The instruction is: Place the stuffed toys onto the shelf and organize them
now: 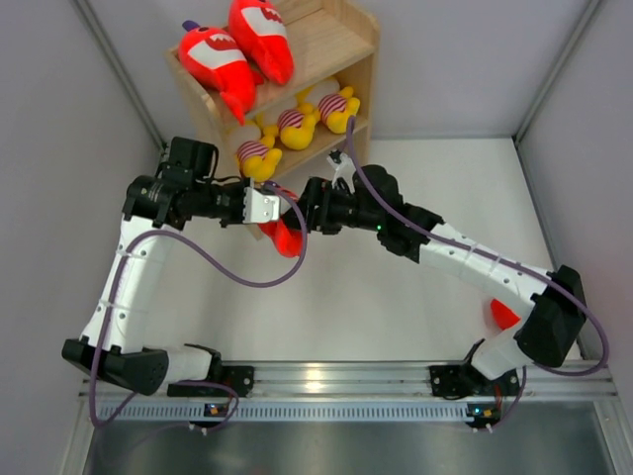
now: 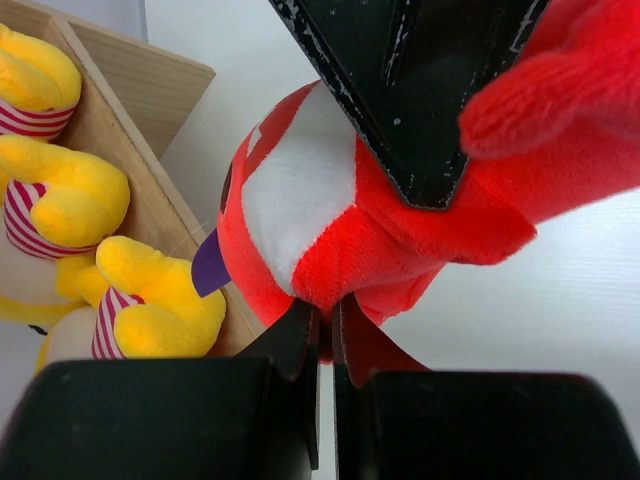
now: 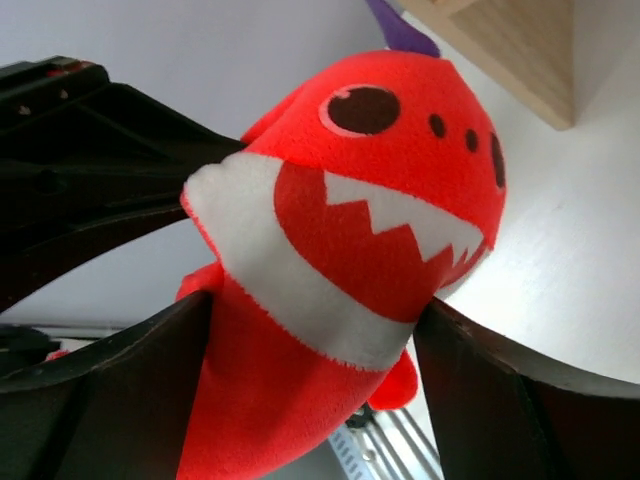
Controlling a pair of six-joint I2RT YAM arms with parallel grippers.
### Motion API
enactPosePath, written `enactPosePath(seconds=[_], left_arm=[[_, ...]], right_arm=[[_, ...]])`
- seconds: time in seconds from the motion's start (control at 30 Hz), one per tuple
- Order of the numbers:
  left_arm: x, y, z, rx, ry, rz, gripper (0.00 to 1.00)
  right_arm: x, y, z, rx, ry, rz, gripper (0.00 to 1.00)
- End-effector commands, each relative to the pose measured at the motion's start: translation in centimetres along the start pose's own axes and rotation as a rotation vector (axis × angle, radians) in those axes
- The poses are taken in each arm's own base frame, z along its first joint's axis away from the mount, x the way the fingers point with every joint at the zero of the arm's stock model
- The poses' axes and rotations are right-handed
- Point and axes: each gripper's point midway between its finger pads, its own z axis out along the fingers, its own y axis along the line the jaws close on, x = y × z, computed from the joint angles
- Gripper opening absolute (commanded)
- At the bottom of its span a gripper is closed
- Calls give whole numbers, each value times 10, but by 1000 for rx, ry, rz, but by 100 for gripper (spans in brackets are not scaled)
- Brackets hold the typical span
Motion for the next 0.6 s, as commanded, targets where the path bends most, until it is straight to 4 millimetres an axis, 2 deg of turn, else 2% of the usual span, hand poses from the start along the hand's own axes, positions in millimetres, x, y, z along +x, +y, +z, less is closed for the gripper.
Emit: enactPosePath(seconds=[0.0, 0.03, 0.1, 0.13, 0.2, 0.23, 0.27, 0.3, 0.37, 0.4, 0.47, 0.57], left_arm=[[-8, 1, -4, -20, -24, 43, 0], [-9, 2, -3, -18, -26, 41, 0], [-11, 2, -4, -23, -31, 33, 0], [-12, 2, -5, -26, -34, 21, 0], [-14, 3, -8, -34, -35, 0, 0], [-16, 3, -10, -40, -40, -15, 2], [-18, 2, -11, -43, -44, -63, 15], [-24, 3, -16, -56, -55, -82, 44], [-32, 5, -23, -81, -71, -168, 61], [-37, 5, -29, -96, -76, -197, 74], [-44, 6, -38, -126, -82, -293, 77], [-62, 19, -66, -232, -94, -364, 79]], right_arm=[[-1, 50, 7, -239, 6, 41, 78], [-1, 54, 9, -254, 12, 37, 59], [-1, 48, 12, -230, 14, 26, 39], [-2, 45, 13, -218, 4, 21, 20], [-5, 40, 8, -188, -8, -3, 1], [-11, 33, 7, -151, -36, -15, 0], [-16, 30, 4, -129, -55, -34, 0], [-19, 25, -5, -94, -66, -81, 0], [-31, 21, -15, -63, -112, -156, 0], [-42, 24, -28, -65, -145, -184, 0], [-53, 28, -42, -64, -172, -231, 0], [-86, 35, -69, -41, -236, -335, 0]])
